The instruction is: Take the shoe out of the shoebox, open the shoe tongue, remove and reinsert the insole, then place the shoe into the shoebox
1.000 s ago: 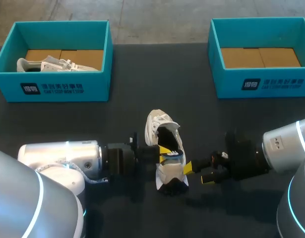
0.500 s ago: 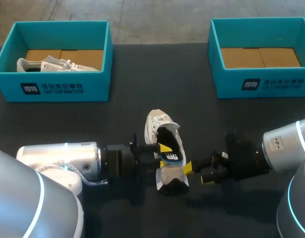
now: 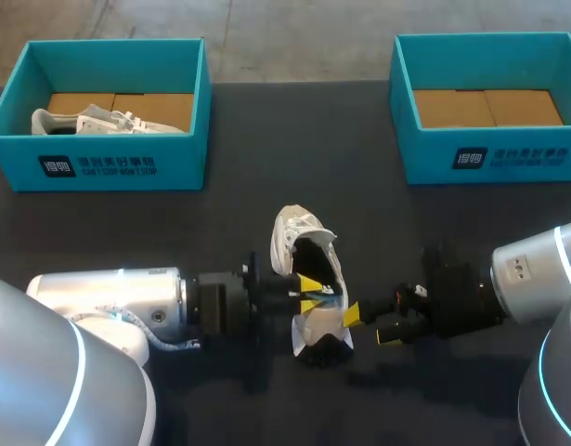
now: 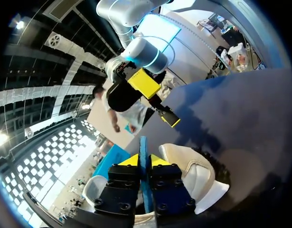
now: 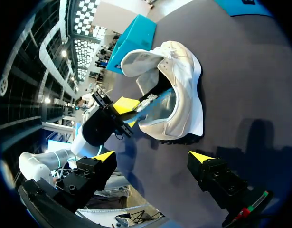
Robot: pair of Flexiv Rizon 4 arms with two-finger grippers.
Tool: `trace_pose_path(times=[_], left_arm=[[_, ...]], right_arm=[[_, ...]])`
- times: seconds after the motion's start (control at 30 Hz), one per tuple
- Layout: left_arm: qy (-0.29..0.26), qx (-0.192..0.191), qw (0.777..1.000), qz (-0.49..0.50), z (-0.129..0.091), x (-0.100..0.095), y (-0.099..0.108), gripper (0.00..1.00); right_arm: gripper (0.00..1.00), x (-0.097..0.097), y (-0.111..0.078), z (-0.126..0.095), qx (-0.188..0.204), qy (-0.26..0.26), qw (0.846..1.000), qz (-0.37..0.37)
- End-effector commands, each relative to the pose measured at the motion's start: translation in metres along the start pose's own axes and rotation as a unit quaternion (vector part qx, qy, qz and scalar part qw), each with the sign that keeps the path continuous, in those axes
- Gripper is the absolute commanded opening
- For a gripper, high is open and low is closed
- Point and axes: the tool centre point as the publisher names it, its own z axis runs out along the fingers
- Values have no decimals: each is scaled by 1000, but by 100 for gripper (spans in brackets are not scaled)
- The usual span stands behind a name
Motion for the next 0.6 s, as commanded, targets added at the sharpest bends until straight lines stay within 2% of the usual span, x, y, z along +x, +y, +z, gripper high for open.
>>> trace_pose_path(times=[0.03,0.3,0.6], left_arm=[[3,0,1000,0,-2,3,-4,0],[9,-5,1000,16,1,10,3,0],[15,-21,999,42,5,7,18,0]], right_arm=[[100,1,0,2,-1,-2,1000,0],[100,1,0,2,-1,-2,1000,0],[100,1,0,2,-1,-2,1000,0]])
